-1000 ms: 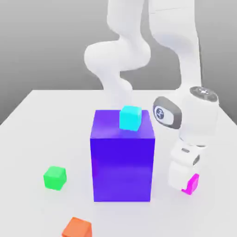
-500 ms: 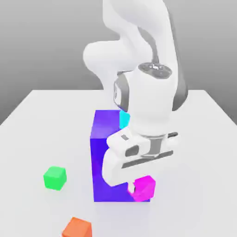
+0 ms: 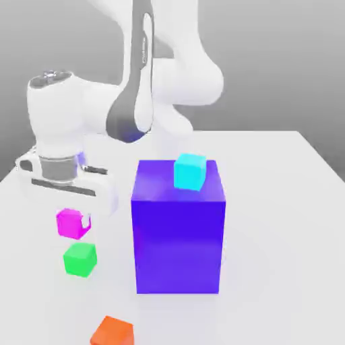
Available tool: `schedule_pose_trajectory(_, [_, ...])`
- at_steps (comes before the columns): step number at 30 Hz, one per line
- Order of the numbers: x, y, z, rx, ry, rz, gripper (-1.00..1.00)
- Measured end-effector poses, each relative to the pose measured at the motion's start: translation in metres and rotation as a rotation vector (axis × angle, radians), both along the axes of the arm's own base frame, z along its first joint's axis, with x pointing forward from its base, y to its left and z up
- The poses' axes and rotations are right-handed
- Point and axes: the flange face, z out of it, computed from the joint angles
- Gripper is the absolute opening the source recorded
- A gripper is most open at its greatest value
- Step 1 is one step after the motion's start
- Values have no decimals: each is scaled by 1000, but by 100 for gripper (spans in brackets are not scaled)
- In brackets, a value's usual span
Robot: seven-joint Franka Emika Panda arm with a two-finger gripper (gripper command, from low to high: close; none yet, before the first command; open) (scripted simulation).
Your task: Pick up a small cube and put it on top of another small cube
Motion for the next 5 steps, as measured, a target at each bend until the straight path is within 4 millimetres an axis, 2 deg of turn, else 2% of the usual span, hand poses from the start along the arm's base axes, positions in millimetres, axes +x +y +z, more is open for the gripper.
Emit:
schedule_pose_trajectory(2, [-2,0,-19,-1,2,-1,-100])
schedule_pose_trajectory(3, [-3,0,-24,-2,3,-3,100])
schedule_pose_trajectory(5, [-3,0,-24,-2,3,-3,100])
